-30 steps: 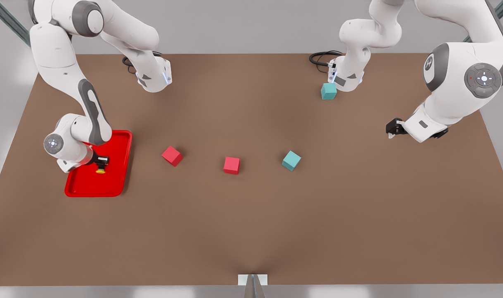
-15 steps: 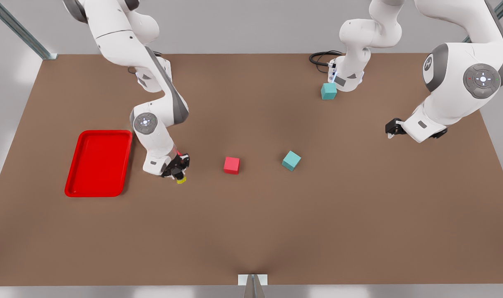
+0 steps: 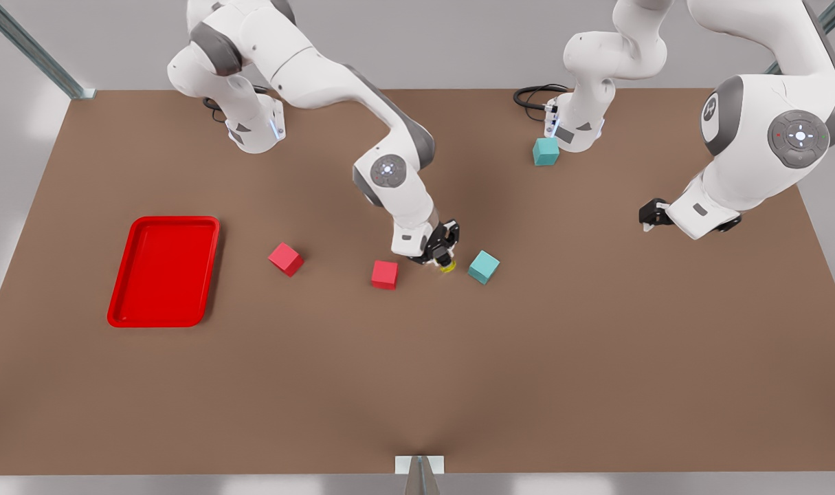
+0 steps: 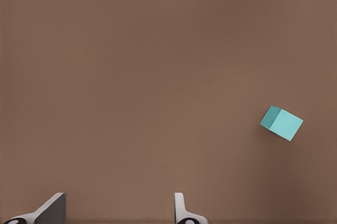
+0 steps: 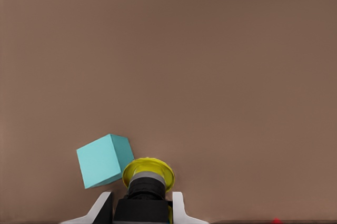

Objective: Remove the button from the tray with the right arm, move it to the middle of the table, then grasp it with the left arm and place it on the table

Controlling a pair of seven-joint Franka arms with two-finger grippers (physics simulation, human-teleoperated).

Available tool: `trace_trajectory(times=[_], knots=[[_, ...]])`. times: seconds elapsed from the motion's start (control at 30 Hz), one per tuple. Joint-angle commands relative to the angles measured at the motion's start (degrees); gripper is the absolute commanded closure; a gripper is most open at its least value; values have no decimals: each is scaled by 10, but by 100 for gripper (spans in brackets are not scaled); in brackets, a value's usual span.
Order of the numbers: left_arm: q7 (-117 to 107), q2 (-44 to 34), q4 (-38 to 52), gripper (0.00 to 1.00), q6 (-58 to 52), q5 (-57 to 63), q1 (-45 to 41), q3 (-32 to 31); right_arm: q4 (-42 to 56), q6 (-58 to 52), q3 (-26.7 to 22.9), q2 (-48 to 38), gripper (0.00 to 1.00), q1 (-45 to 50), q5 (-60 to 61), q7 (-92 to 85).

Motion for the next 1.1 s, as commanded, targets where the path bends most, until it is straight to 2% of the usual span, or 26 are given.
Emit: trace_trajectory(times=[0.0, 0.13, 0.27, 0.33, 0.8, 0.83, 0.87, 0.93, 0.97, 1.03, 1.07], knots=[[0, -1, 0, 0, 0, 0, 0, 0, -1, 2, 0, 2, 48, 16, 19, 164], [0, -1, 0, 0, 0, 0, 0, 0, -33, 29, -4, 25, 48, 33, 14, 166], [0, 1, 0, 0, 0, 0, 0, 0, -51, 30, -28, 29, 48, 54, 10, 165], [0, 2, 0, 0, 0, 0, 0, 0, -73, 75, -35, 40, 47, 63, 5, 161], [-1, 3, 0, 0, -1, 0, 0, 0, -74, 134, -59, 90, 45, 105, -2, 160], [-1, 3, 0, 0, -1, 0, 0, 0, -74, 134, -60, 90, 44, 105, -1, 160], [-1, 3, 0, 0, -1, 0, 0, 0, -74, 134, -62, 90, 37, 105, -2, 160], [-1, 3, 0, 0, -1, 0, 0, 0, -74, 134, -63, 91, 33, 110, -2, 160], [-1, 3, 0, 0, -1, 0, 0, 0, -74, 134, -65, 91, 27, 111, -1, 160], [-1, 3, 0, 0, -1, 0, 0, 0, -74, 128, -65, 87, 0, 112, 1, 161], [-1, 3, 0, 0, -1, 0, 0, 0, -68, 46, -65, 62, 0, 105, 1, 160]])
